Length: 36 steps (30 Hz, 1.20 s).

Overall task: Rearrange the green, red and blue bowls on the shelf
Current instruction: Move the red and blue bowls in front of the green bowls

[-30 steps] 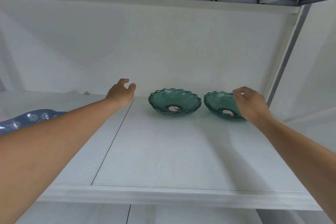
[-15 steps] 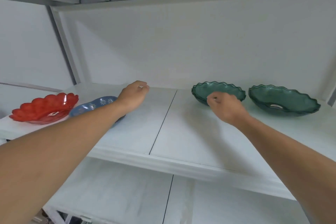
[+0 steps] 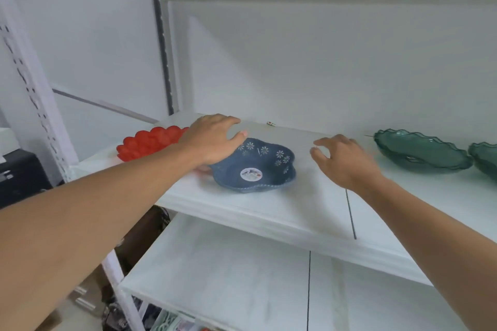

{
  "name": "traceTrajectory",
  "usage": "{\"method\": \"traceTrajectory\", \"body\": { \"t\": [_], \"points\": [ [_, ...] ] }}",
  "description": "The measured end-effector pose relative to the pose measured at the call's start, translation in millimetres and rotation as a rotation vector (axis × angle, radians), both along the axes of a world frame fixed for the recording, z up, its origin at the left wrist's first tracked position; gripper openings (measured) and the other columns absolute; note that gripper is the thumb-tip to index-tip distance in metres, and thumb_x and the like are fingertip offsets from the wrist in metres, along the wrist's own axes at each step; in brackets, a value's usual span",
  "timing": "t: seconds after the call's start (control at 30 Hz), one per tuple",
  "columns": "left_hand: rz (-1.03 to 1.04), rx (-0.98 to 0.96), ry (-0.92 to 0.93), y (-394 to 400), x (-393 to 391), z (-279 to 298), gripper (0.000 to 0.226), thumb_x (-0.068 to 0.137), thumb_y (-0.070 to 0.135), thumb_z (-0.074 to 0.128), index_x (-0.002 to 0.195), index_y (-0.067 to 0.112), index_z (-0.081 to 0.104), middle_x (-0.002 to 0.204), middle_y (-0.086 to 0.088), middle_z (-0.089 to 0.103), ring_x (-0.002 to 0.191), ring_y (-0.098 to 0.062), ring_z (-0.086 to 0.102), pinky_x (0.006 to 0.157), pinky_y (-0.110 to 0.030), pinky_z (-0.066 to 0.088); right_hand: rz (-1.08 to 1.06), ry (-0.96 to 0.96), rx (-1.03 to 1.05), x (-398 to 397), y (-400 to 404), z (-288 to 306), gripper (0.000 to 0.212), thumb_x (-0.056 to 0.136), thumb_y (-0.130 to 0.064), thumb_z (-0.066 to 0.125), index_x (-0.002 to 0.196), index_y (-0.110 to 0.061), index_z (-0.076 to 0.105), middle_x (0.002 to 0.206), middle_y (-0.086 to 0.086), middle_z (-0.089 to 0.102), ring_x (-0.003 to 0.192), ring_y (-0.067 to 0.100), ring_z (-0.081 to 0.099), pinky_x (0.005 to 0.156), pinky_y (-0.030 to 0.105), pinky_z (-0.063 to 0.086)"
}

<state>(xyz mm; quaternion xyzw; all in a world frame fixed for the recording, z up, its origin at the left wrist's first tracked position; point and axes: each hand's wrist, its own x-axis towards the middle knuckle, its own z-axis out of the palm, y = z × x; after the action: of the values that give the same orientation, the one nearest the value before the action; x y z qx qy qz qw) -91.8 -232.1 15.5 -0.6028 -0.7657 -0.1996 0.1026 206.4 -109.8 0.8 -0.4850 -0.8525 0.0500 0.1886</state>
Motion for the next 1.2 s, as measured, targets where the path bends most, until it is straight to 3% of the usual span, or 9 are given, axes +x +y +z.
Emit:
{"method": "traceTrajectory", "body": {
  "t": [0.27, 0.4, 0.53, 0.63, 0.77, 0.9, 1.0, 1.13, 1.2],
  "points": [
    [0.098, -0.056, -0.012, -32, -81, -19, 0.068, 0.094, 0.075, 0.028, 0.146, 0.039, 0.052, 0.153, 0.01, 0.051, 0.141, -0.02, 0.045, 0.114, -0.042, 0.036, 0.099, 0.025, -0.053, -69, 3, -23, 0.054, 0.102, -0.06, 0.038, 0.143, -0.036, 0.063, 0.14, 0.004, 0.063, 0.123, 0.031, 0.061, 0.096, 0.047, 0.053],
    [0.152, -0.014, -0.035, -51, -116, -22, 0.052, 0.095, 0.07, 0.031, 0.122, 0.041, 0.064, 0.128, 0.009, 0.067, 0.118, -0.02, 0.06, 0.093, -0.042, 0.05, 0.094, 0.011, -0.064, -82, 9, -33, 0.052, 0.102, -0.057, 0.041, 0.143, -0.032, 0.064, 0.141, 0.005, 0.059, 0.121, 0.033, 0.062, 0.097, 0.048, 0.055],
    [0.231, -0.099, -0.06, -63, -166, -18, 0.065, 0.091, 0.078, 0.029, 0.141, 0.044, 0.054, 0.151, 0.008, 0.052, 0.138, -0.021, 0.048, 0.106, -0.046, 0.043, 0.002, 0.037, -0.039, -89, 12, -33, 0.046, 0.103, -0.052, 0.047, 0.141, -0.033, 0.064, 0.144, 0.007, 0.053, 0.12, 0.032, 0.057, 0.088, 0.045, 0.051],
    [0.278, -0.133, -0.054, -67, -203, -19, 0.075, 0.084, 0.085, 0.028, 0.146, 0.048, 0.049, 0.158, 0.011, 0.044, 0.144, -0.021, 0.041, 0.109, -0.049, 0.039, -0.073, -0.016, -0.072, -95, 11, -29, 0.038, 0.103, -0.052, 0.046, 0.129, -0.036, 0.069, 0.131, 0.005, 0.055, 0.101, 0.029, 0.058, 0.078, 0.039, 0.051],
    [0.294, -0.287, -0.122, -67, -241, -35, 0.073, 0.08, 0.087, 0.028, 0.144, 0.056, 0.044, 0.151, 0.005, 0.047, 0.133, -0.029, 0.052, 0.099, -0.048, 0.044, -0.191, -0.018, -0.15, -106, -3, -30, 0.025, 0.096, -0.039, 0.049, 0.09, -0.035, 0.073, 0.104, 0.003, 0.07, 0.083, 0.029, 0.068, 0.064, 0.033, 0.051],
    [0.139, -0.227, -0.356, -56, -254, -46, 0.053, 0.092, 0.048, 0.05, 0.145, 0.048, 0.05, 0.145, 0.001, 0.058, 0.118, -0.024, 0.061, 0.081, -0.031, 0.048, -0.258, 0.031, -0.221, -117, -16, -39, 0.03, 0.097, -0.028, 0.054, 0.107, -0.045, 0.077, 0.116, 0.0, 0.075, 0.097, 0.031, 0.07, 0.085, 0.04, 0.062],
    [0.056, -0.211, -0.484, -44, -251, -45, 0.064, 0.09, 0.011, 0.048, 0.147, 0.039, 0.054, 0.146, -0.002, 0.057, 0.112, -0.023, 0.062, 0.067, -0.024, 0.05, -0.299, 0.186, -0.253, -116, -18, -45, 0.036, 0.095, -0.014, 0.057, 0.106, -0.037, 0.082, 0.12, 0.001, 0.077, 0.1, 0.03, 0.071, 0.089, 0.041, 0.064],
    [0.023, -0.1, -0.563, -37, -246, -30, 0.068, 0.089, -0.002, 0.04, 0.148, 0.03, 0.056, 0.143, -0.003, 0.059, 0.101, -0.022, 0.065, 0.06, -0.021, 0.051, -0.313, 0.276, -0.235, -105, -22, -43, 0.041, 0.096, -0.004, 0.052, 0.1, -0.035, 0.079, 0.121, 0.003, 0.075, 0.102, 0.03, 0.07, 0.084, 0.038, 0.061],
    [0.016, -0.061, -0.532, -36, -244, -18, 0.069, 0.088, -0.002, 0.039, 0.149, 0.027, 0.056, 0.142, -0.006, 0.06, 0.106, -0.028, 0.067, 0.072, -0.028, 0.058, -0.329, 0.292, -0.218, -95, -23, -38, 0.042, 0.097, -0.003, 0.051, 0.11, -0.031, 0.079, 0.122, 0.004, 0.074, 0.095, 0.029, 0.069, 0.074, 0.032, 0.056]
  ]
}}
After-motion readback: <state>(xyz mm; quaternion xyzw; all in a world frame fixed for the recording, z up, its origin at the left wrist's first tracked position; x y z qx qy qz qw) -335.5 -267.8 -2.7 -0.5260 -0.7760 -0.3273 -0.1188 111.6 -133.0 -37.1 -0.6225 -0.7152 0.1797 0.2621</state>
